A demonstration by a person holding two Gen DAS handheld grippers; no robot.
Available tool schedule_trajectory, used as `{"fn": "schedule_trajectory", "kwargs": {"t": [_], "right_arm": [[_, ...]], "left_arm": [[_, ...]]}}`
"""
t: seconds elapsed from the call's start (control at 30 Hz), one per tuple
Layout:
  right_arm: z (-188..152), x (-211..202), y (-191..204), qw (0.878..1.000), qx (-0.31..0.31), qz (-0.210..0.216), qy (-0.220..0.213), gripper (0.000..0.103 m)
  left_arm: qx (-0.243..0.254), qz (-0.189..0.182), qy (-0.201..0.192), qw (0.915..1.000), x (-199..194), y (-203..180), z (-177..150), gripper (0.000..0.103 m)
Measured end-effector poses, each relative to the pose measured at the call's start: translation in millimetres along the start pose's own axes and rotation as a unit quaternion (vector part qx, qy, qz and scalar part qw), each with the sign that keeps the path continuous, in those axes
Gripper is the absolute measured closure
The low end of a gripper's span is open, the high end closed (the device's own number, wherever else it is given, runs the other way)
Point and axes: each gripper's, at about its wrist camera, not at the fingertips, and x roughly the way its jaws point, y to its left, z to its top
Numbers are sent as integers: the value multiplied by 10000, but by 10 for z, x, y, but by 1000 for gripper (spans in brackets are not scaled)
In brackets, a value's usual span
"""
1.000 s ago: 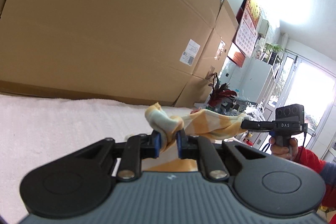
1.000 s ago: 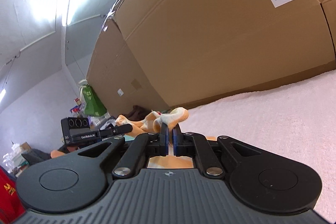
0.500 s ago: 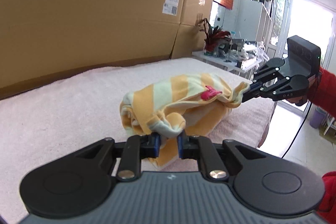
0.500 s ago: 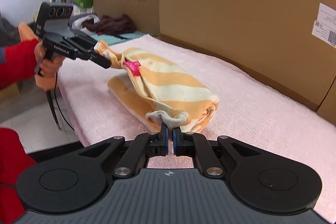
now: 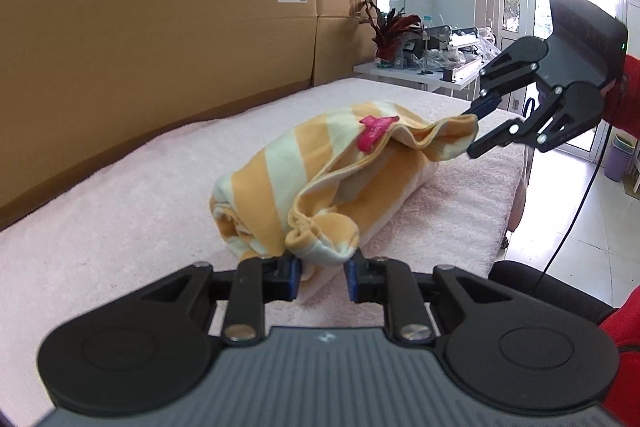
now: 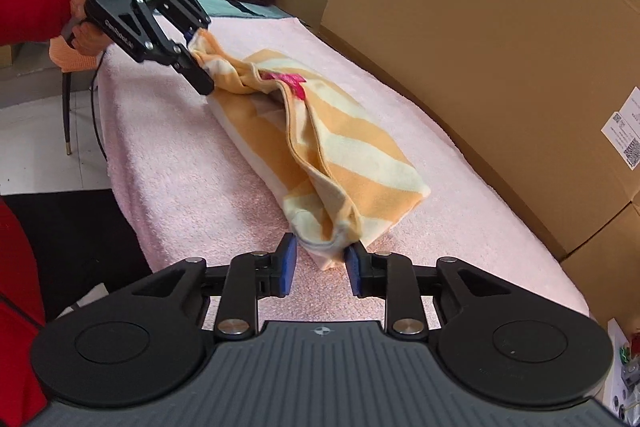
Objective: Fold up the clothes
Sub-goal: 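Lower the bundled shirt onto the towel and open both grippers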
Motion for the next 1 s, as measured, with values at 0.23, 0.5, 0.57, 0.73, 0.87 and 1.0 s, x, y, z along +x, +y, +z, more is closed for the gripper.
{"fn": "schedule_trajectory", "kwargs": {"t": [0.23,0.5,0.57,0.73,0.87,1.0], "right_arm": [[256,-239,-186,9722,1769,5,-1535,74],[387,465,99,9689,1998,-759,-1245,75],[350,488,111,9702,1991,-857,-1081,75],[246,513,283,9742,1834,-1091,-735,74],[191,564,444,9757,1624,-1291,-698,71],[133,582,494,9755,1515,-1394,-775,70]], "left_arm": [[32,1,-7,10000,0,-7,13,84],[26,43,-59,10000,-25,-24,-10,79],[28,53,-72,10000,-31,-30,-21,77],[-29,41,-4,10000,-57,-21,-76,61],[-95,61,18,9999,-180,-26,-119,60],[-456,-66,-579,9973,-431,5,10,47]]}}
